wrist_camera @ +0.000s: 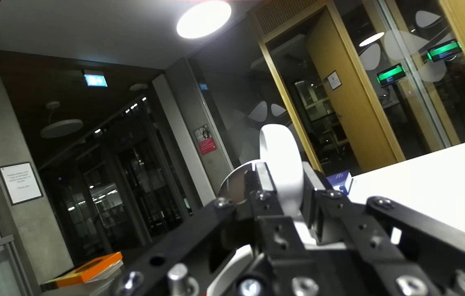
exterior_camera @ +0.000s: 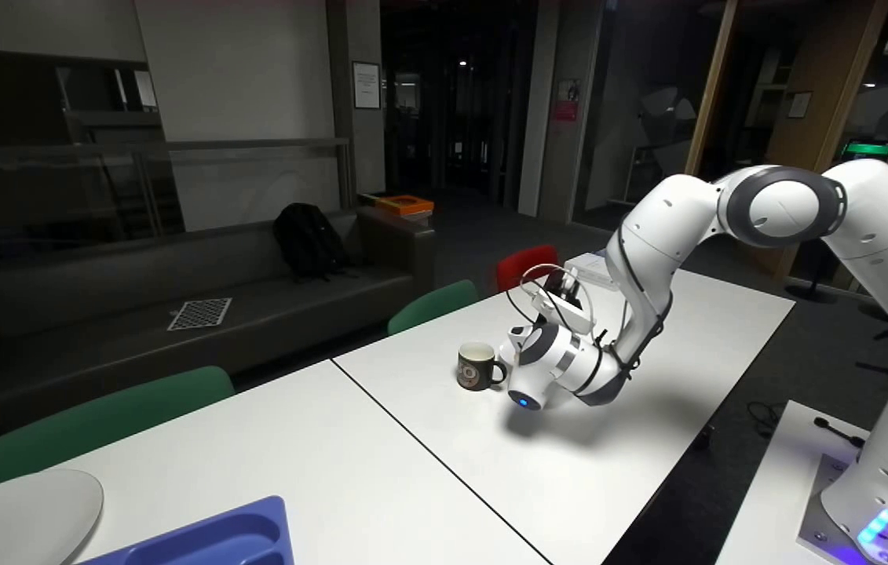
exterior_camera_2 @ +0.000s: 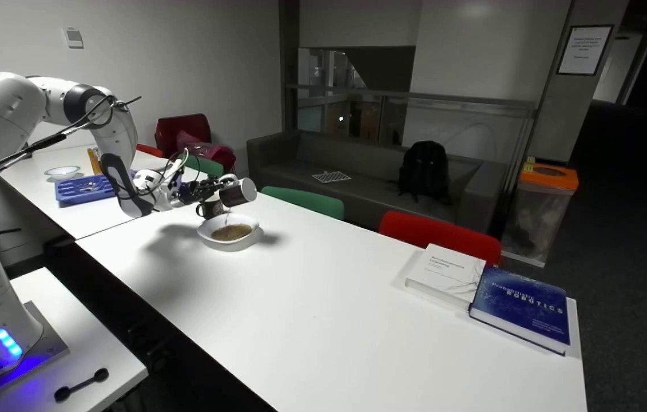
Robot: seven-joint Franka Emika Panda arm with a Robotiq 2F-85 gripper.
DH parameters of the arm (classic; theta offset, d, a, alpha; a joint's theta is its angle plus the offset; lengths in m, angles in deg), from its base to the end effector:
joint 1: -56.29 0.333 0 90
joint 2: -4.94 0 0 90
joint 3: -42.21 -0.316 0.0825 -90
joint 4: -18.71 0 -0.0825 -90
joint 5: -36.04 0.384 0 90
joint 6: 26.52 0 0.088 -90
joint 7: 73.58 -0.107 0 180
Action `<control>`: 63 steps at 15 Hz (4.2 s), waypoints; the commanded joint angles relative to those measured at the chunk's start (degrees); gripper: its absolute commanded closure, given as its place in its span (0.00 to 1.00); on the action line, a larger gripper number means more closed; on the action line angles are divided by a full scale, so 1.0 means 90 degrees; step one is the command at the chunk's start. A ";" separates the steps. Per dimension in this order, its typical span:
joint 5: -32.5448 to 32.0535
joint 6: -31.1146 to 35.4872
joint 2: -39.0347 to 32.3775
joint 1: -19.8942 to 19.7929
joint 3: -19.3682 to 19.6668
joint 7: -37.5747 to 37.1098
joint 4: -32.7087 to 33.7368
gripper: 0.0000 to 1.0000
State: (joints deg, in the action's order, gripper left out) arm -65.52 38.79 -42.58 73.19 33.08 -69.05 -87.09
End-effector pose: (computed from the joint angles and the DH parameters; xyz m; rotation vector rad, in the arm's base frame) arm 0.5730 0.1242 0.1495 0.9075 0.8483 -0.6592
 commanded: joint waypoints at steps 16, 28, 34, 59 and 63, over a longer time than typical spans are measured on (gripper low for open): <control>0.0398 -0.0790 -0.0164 0.0160 0.0098 0.1197 0.0520 0.95; 0.0570 -0.1323 -0.0485 0.0192 0.0112 0.1552 0.0930 0.95; 0.0571 -0.1408 -0.0543 0.0205 0.0119 0.1750 0.1009 0.95; 0.1488 -0.1343 -0.0820 0.0102 -0.0095 0.0248 0.1825 0.95; 0.2283 -0.1497 -0.0201 -0.0077 -0.0211 -0.0698 0.1226 0.95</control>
State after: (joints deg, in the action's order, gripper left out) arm -50.34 28.00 -49.95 73.57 32.00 -68.99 -71.73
